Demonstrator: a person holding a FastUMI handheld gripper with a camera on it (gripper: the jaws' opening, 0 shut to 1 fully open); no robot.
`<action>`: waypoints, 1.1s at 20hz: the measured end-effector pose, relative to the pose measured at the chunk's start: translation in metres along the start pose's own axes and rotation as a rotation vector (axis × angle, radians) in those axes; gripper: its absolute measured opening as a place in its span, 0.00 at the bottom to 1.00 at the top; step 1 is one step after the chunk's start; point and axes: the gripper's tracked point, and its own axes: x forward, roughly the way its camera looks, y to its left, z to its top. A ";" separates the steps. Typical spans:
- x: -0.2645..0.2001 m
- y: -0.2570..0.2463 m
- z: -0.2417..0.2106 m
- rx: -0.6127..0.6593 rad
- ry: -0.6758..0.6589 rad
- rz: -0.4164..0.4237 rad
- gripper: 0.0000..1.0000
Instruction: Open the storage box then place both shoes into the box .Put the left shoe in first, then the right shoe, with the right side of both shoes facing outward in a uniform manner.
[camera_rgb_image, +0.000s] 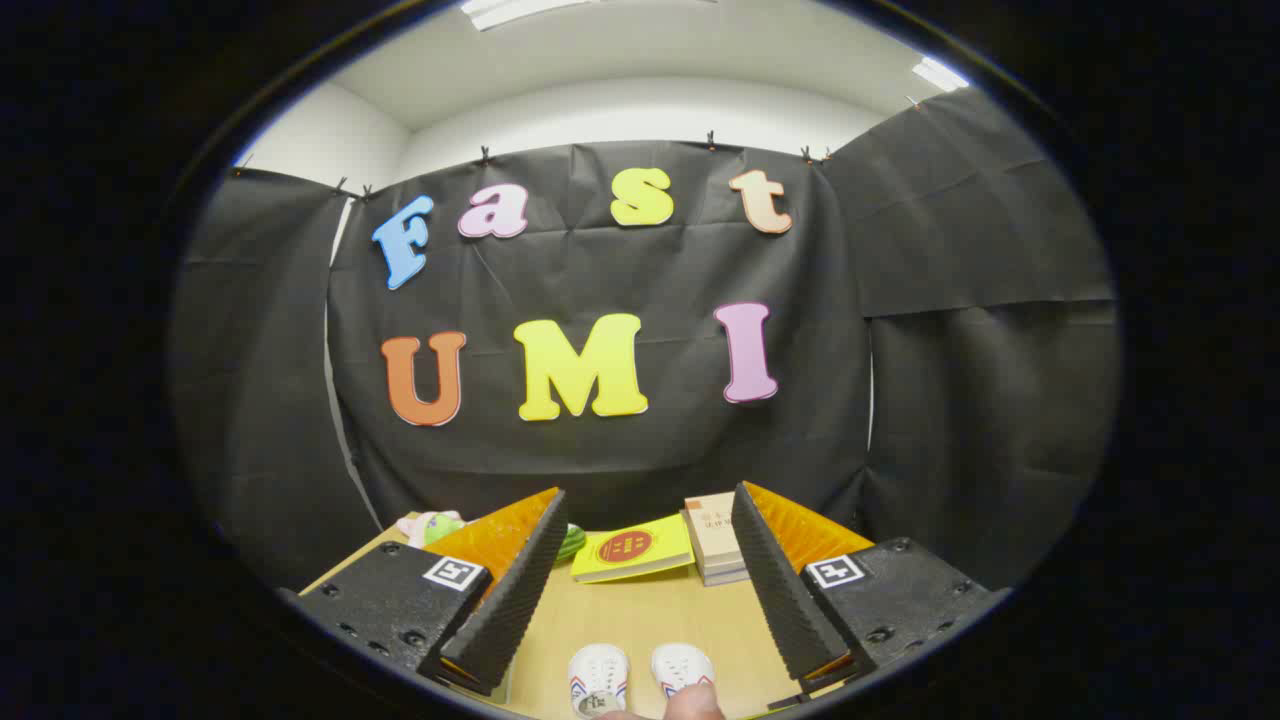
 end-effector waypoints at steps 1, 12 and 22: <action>0.001 0.001 0.000 -0.002 0.002 0.004 1.00; 0.002 0.005 0.002 -0.001 0.001 0.038 1.00; 0.008 0.003 0.001 -0.010 0.007 0.041 1.00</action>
